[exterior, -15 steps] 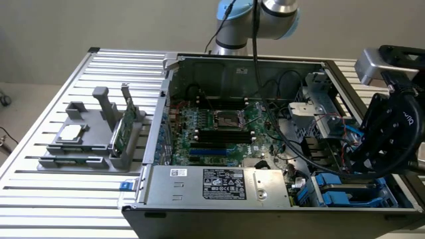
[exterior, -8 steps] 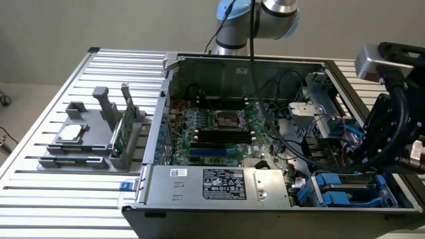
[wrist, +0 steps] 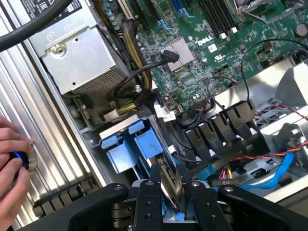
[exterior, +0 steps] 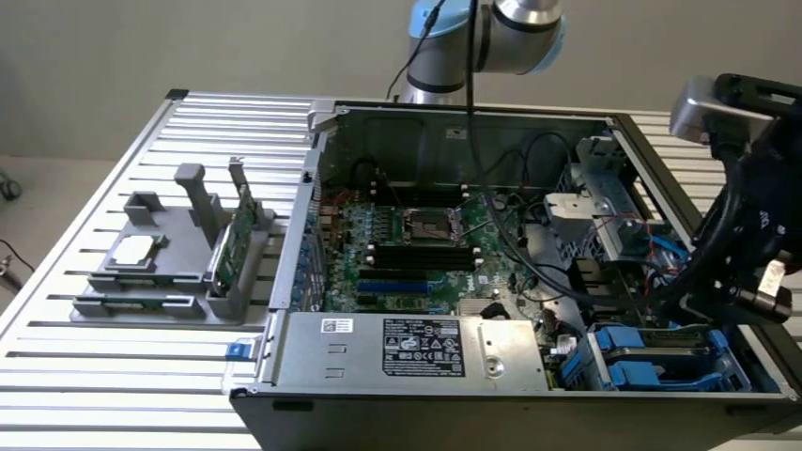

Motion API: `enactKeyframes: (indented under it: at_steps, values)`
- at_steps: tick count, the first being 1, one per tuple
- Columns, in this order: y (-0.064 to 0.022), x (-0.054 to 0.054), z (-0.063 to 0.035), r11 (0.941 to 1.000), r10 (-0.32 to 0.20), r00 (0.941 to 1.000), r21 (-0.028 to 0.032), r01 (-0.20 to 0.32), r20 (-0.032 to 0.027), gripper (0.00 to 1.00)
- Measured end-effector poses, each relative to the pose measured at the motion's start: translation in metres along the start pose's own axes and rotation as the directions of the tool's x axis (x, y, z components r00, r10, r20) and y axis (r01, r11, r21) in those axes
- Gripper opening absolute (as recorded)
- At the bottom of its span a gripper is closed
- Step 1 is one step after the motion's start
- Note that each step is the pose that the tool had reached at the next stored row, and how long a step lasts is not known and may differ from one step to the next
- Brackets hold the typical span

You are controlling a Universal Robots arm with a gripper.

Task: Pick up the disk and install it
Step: 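Insert the first disk wire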

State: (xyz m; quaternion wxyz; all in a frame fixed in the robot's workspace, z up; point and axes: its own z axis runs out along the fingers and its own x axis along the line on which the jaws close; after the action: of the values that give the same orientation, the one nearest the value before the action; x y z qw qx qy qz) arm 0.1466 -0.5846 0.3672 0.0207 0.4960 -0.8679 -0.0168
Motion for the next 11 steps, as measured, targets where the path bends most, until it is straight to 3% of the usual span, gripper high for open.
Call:
enactKeyframes:
  at_steps: [6,11]
  values:
    - [0.0,0.0,0.0001,0.9946,0.104,0.9946,-0.0023,-0.104,0.0052,0.27]
    - [0.0,0.0,0.0,0.9815,0.192,0.9814,-0.0046,-0.192,0.0092,0.27]
